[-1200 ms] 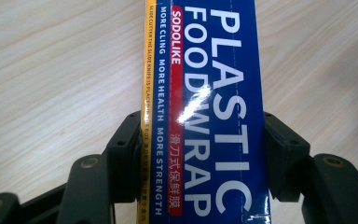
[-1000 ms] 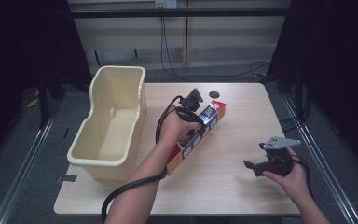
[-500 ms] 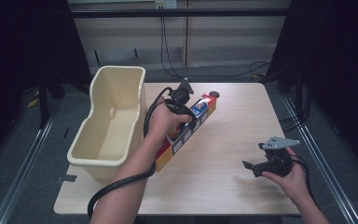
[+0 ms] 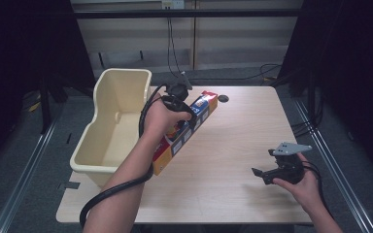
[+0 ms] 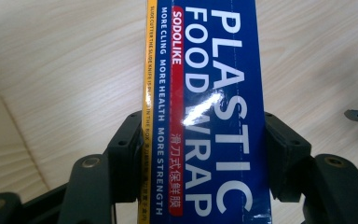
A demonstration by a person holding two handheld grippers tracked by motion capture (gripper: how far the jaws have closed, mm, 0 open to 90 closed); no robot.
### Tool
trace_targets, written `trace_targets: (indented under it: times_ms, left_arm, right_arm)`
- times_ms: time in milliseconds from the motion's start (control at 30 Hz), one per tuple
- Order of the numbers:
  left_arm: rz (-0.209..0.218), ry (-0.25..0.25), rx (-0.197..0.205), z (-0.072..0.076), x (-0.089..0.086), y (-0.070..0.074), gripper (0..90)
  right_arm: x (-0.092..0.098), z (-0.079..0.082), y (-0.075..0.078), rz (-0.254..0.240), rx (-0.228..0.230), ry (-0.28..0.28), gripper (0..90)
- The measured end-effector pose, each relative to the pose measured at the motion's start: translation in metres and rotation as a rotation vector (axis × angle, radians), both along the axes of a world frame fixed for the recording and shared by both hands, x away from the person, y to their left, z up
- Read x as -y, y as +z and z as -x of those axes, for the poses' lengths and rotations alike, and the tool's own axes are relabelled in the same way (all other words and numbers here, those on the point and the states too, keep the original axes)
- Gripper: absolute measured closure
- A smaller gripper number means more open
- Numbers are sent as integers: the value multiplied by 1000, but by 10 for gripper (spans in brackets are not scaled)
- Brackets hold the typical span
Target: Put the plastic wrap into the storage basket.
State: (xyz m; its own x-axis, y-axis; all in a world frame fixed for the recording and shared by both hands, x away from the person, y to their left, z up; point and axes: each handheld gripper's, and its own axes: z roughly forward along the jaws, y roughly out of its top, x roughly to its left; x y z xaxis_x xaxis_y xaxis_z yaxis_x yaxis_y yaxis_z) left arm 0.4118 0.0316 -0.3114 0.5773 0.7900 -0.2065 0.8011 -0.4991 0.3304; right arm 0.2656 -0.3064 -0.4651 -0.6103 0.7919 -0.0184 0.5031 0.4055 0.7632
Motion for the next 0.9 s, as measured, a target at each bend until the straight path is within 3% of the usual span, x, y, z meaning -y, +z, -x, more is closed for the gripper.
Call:
trace_targets:
  times_ms: [900]
  left_arm:
    - [8, 82, 17, 0, -34, 47, 409]
  right_arm:
    - [-2, 1, -1, -5, -20, 42, 21]
